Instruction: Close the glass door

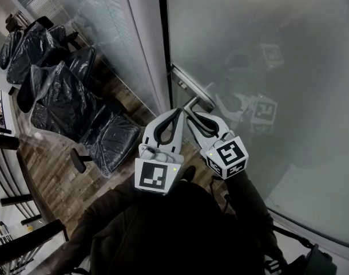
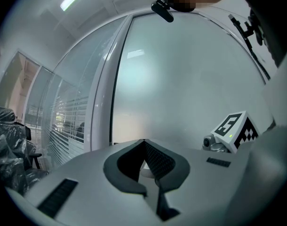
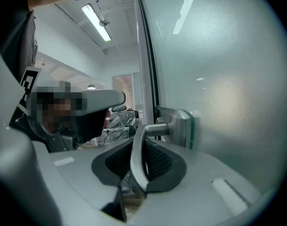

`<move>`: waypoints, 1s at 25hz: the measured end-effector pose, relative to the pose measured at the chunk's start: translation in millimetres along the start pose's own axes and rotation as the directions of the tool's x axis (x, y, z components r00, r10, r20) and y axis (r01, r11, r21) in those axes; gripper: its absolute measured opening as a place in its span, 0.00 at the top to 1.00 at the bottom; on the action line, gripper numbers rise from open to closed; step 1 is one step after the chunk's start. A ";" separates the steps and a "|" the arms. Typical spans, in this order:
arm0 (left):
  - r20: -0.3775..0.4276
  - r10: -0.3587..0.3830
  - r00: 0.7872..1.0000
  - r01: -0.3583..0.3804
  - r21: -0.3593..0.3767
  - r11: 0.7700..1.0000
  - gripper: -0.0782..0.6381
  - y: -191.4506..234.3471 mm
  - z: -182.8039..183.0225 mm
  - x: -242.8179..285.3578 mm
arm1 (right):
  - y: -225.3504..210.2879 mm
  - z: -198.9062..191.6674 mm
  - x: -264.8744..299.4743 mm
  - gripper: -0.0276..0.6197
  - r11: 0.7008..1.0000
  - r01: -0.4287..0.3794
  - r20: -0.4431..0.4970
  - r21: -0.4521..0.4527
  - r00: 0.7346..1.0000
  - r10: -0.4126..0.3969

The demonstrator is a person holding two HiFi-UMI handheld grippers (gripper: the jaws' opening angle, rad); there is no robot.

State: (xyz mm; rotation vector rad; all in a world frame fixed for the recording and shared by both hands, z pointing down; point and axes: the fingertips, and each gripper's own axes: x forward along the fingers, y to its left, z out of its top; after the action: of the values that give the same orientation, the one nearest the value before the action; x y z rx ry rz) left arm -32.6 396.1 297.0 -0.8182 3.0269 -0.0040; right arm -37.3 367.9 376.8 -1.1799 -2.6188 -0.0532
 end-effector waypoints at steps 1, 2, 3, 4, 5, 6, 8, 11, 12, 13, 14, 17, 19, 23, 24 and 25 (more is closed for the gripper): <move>0.000 -0.001 1.000 0.001 0.001 1.000 0.90 -0.4 0.0 0.0 | 1.0 -0.1 0.1 0.86 1.000 -0.001 -0.001 -0.001 1.000 0.001; 0.000 -0.001 1.000 0.001 0.002 1.000 0.90 -0.6 0.0 0.1 | 1.9 -0.2 0.3 0.86 1.000 -0.003 -0.002 -0.003 1.000 0.003; 0.000 -0.001 1.000 0.001 0.002 1.000 0.90 -0.7 -0.1 0.2 | 2.6 -0.2 0.5 0.86 1.000 -0.004 -0.002 -0.004 1.000 0.004; -0.001 0.001 1.000 -0.001 0.003 1.000 0.90 -0.6 -0.1 0.3 | 3.0 -0.3 0.5 0.86 1.000 -0.005 -0.003 -0.004 1.000 0.005; -0.001 0.003 1.000 -0.003 0.003 1.000 0.90 -0.4 0.1 0.5 | 3.0 -0.5 0.3 0.86 1.000 -0.005 -0.003 -0.003 1.000 0.005; 0.001 0.005 1.000 -0.006 0.003 1.000 0.90 -0.1 0.4 0.6 | 2.9 -0.6 0.1 0.86 1.000 -0.006 -0.004 -0.003 1.000 0.006; 0.004 0.010 1.000 -0.010 0.004 1.000 0.90 -0.4 1.4 0.8 | 3.4 -0.8 -0.2 0.86 1.000 -0.009 -0.006 -0.003 1.000 0.009; 0.000 0.007 1.000 -0.007 0.011 1.000 0.90 -3.3 1.7 2.2 | 4.8 -0.6 -1.4 0.86 1.000 -0.017 -0.007 -0.007 1.000 0.017; -0.001 0.007 1.000 -0.007 0.012 1.000 0.90 -3.4 2.5 2.6 | 5.4 0.1 -1.8 0.86 1.000 -0.019 -0.006 -0.009 1.000 0.019; -0.001 0.009 1.000 -0.009 0.011 1.000 0.90 -2.6 3.6 2.5 | 6.4 1.0 -1.9 0.86 1.000 -0.020 -0.005 -0.010 1.000 0.020; 0.000 0.012 1.000 -0.012 0.008 1.000 0.90 -1.3 4.6 1.8 | 7.3 1.7 -1.9 0.86 1.000 -0.020 -0.004 -0.010 1.000 0.020; 0.003 0.016 1.000 -0.016 0.005 1.000 0.90 0.4 5.5 -0.9 | 8.1 1.9 -1.3 0.86 1.000 -0.018 -0.006 -0.010 1.000 0.018; 0.003 0.012 1.000 -0.012 0.009 1.000 0.90 -1.0 5.7 -1.3 | 7.6 1.7 -1.7 0.86 1.000 -0.018 -0.006 -0.010 1.000 0.018; 0.008 0.014 1.000 -0.014 0.015 1.000 0.90 0.2 7.9 -0.6 | 4.8 0.9 -2.3 0.86 1.000 -0.012 -0.003 -0.011 1.000 0.012; 0.010 0.017 1.000 -0.017 0.017 1.000 0.90 1.7 8.5 -0.8 | 4.8 0.6 -1.7 0.86 1.000 -0.008 -0.006 -0.017 1.000 0.008; 0.014 0.019 1.000 -0.020 0.022 1.000 0.90 3.8 9.4 -1.0 | 4.9 0.7 -0.5 0.86 1.000 -0.003 -0.010 -0.030 1.000 0.002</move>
State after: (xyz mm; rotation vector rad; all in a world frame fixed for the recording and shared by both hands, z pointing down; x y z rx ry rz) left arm -33.6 399.8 287.6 -0.7835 3.0157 -0.0313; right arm -33.5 370.9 375.6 -1.1899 -2.6171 -0.0980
